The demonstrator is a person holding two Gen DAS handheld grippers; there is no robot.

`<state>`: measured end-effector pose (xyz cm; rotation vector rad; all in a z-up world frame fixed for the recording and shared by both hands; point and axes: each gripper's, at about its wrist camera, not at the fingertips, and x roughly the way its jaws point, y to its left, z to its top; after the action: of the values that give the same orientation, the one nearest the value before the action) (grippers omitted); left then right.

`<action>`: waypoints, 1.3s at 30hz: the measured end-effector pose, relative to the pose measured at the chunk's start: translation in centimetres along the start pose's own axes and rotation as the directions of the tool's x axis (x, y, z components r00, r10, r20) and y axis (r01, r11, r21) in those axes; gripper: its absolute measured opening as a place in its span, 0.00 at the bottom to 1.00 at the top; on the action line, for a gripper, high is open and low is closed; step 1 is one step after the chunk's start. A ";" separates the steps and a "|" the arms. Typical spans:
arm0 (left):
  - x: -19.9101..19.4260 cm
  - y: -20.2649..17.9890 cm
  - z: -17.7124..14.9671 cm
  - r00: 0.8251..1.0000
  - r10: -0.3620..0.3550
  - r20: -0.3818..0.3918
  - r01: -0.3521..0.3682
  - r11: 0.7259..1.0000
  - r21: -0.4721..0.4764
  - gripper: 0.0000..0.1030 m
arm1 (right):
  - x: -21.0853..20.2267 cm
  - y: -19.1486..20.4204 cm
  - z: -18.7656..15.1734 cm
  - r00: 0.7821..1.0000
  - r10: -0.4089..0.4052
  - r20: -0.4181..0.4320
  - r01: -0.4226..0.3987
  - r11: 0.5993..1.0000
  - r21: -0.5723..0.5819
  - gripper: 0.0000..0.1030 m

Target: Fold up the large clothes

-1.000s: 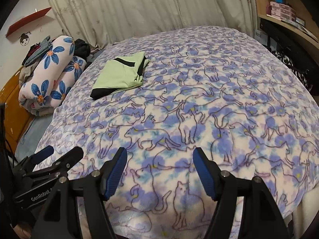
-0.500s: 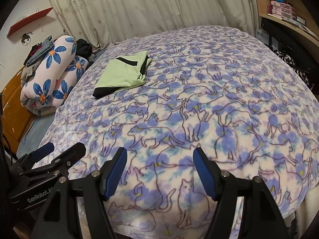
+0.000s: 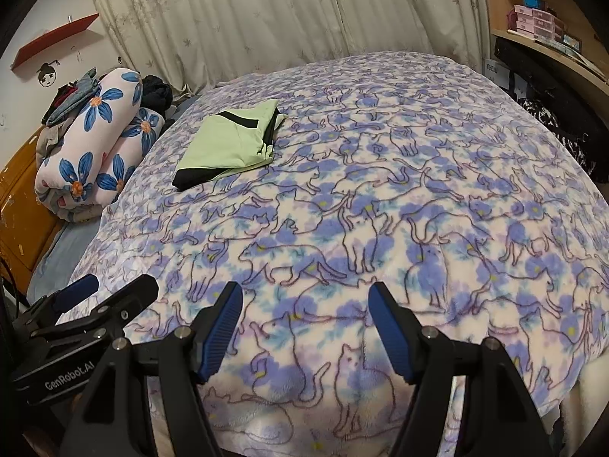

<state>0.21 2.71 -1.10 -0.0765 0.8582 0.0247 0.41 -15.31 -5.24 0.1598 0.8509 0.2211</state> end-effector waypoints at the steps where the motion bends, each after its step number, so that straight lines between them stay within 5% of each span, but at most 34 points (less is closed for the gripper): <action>1: 0.0 0.0 0.0 1.000 0.002 0.001 -0.002 1.000 0.002 0.98 | 0.0 0.0 0.0 1.000 -0.001 -0.001 0.001 1.000 0.000 0.66; 39: -0.6 -0.9 0.7 1.000 -0.021 0.016 0.021 1.000 0.001 0.98 | 0.0 0.2 0.4 1.000 -0.029 0.004 0.029 1.000 0.008 0.66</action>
<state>0.38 1.90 -0.10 -0.0842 0.8410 0.0057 0.73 -15.17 -4.91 0.1552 0.8495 0.1903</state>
